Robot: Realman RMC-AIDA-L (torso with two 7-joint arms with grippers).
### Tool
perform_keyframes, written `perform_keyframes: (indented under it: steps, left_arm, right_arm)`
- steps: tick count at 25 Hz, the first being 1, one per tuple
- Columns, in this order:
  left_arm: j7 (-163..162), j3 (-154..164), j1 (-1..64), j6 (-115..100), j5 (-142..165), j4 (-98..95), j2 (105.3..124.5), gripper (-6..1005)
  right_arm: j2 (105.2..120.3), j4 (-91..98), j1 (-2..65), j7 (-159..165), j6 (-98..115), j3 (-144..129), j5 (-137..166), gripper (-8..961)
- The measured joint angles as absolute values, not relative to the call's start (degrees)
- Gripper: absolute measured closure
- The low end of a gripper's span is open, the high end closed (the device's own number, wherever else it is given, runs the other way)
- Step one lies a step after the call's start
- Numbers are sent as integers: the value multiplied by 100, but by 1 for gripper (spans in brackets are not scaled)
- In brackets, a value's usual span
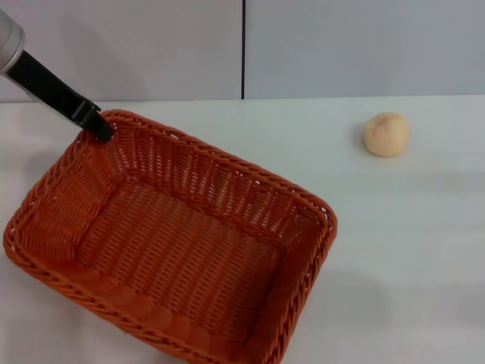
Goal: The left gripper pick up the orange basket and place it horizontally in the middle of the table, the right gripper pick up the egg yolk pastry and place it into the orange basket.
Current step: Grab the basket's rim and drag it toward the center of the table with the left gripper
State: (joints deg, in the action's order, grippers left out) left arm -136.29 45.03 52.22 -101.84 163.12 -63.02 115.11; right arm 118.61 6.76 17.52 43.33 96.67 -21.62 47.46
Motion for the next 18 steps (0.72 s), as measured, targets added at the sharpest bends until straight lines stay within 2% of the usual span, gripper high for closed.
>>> perform_keyframes:
  steps: [18]
  left_arm:
    - [-13878, 3830, 5397, -10610, 16230, -6284, 11438, 805]
  right_arm:
    - [11846, 704, 1758, 4341, 9667, -2154, 4746, 339]
